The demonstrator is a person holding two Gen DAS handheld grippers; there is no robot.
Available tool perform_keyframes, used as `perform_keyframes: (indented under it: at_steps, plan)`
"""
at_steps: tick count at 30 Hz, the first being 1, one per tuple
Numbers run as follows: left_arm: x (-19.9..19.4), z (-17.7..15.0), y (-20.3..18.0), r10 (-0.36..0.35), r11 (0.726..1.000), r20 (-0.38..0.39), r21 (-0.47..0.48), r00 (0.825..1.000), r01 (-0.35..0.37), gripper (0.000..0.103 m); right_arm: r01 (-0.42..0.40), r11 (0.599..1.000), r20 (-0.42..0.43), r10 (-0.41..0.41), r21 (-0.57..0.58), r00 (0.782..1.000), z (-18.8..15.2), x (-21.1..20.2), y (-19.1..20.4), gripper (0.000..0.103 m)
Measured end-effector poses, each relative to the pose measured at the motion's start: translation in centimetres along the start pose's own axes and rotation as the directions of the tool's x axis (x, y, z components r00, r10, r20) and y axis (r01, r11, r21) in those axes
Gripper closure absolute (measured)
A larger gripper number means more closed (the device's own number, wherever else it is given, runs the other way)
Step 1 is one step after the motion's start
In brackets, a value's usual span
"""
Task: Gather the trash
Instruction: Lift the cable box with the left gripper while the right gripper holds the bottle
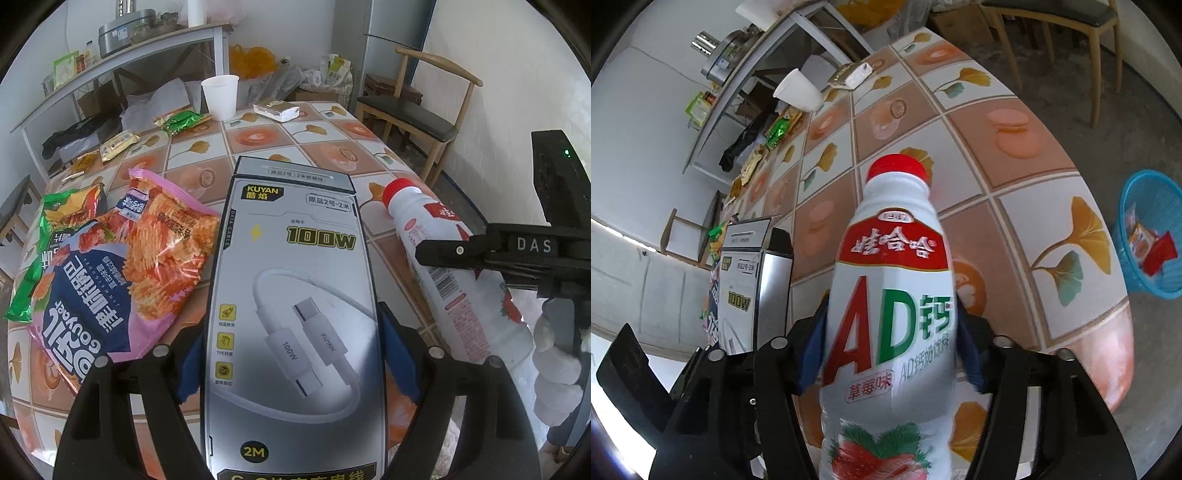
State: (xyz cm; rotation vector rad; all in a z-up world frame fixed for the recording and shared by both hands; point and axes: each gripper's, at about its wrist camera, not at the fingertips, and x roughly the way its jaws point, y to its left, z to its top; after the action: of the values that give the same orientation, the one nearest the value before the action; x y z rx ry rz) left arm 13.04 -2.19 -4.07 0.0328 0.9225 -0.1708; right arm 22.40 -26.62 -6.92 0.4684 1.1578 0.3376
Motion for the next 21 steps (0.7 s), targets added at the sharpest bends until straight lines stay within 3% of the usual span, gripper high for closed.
perform_keyframes:
  at_steps: [21]
  plan:
    - [-1.6,0.1,-0.9,0.015,1.0,0.047,0.021,0.999,-0.016,0.024,-0.045,0.999,0.076,0.046,-0.009,0.996,-1.2,-3.2,-0.1,0.048]
